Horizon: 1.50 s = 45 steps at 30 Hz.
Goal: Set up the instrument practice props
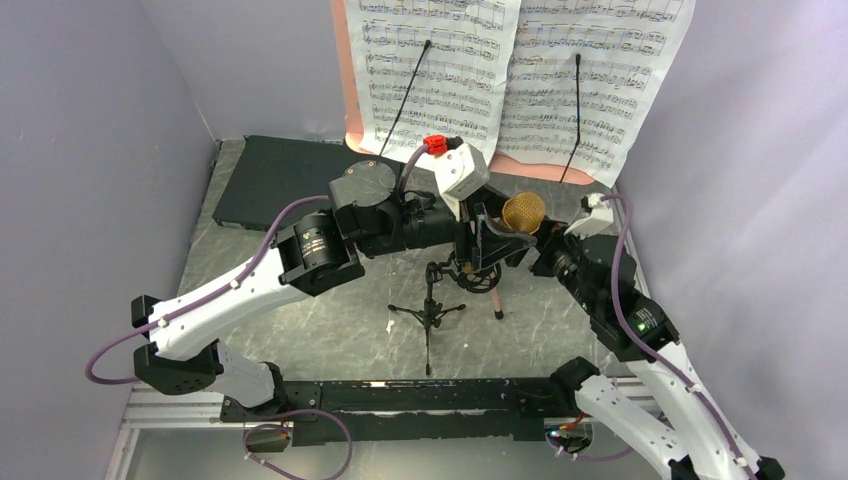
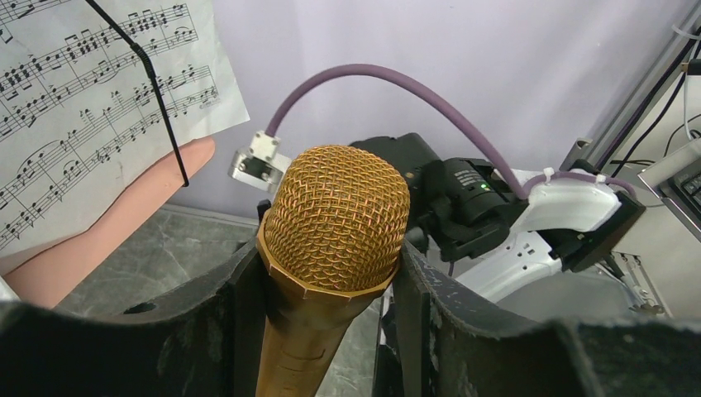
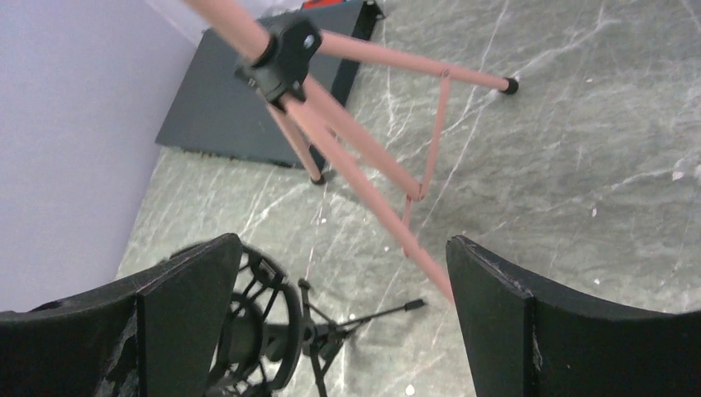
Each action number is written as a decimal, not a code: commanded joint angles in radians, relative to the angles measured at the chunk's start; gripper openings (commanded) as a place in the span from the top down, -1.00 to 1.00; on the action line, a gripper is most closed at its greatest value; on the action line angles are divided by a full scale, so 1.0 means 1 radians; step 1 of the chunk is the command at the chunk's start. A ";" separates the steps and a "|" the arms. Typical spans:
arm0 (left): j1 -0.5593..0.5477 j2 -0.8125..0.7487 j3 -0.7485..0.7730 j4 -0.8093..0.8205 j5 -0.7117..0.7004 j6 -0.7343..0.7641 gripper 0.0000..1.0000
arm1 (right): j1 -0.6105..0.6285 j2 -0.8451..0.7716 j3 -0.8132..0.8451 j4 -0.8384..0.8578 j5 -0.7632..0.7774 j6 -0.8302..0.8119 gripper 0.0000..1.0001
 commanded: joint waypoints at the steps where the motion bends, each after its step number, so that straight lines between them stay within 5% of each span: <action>1: -0.009 -0.039 0.009 0.053 -0.008 0.018 0.94 | -0.174 0.014 -0.012 0.153 -0.216 0.010 -0.98; 7: -0.011 -0.060 -0.014 0.060 -0.009 0.022 0.94 | -0.416 0.051 -0.069 0.260 -0.465 0.046 -0.98; 17: -0.012 -0.059 0.007 0.053 -0.002 0.035 0.94 | -0.537 0.113 -0.199 0.398 -0.471 -0.008 -0.98; 26: -0.012 -0.024 0.024 0.093 -0.016 0.027 0.95 | -0.560 0.073 -0.323 0.480 -0.260 -0.135 -0.98; 35: -0.012 0.061 0.066 0.122 0.020 -0.003 0.94 | -0.563 0.010 -0.441 0.481 -0.267 -0.126 -0.98; 45: -0.012 0.058 -0.010 0.154 -0.089 -0.008 0.94 | -0.564 -0.054 -0.507 0.467 -0.327 -0.092 -0.98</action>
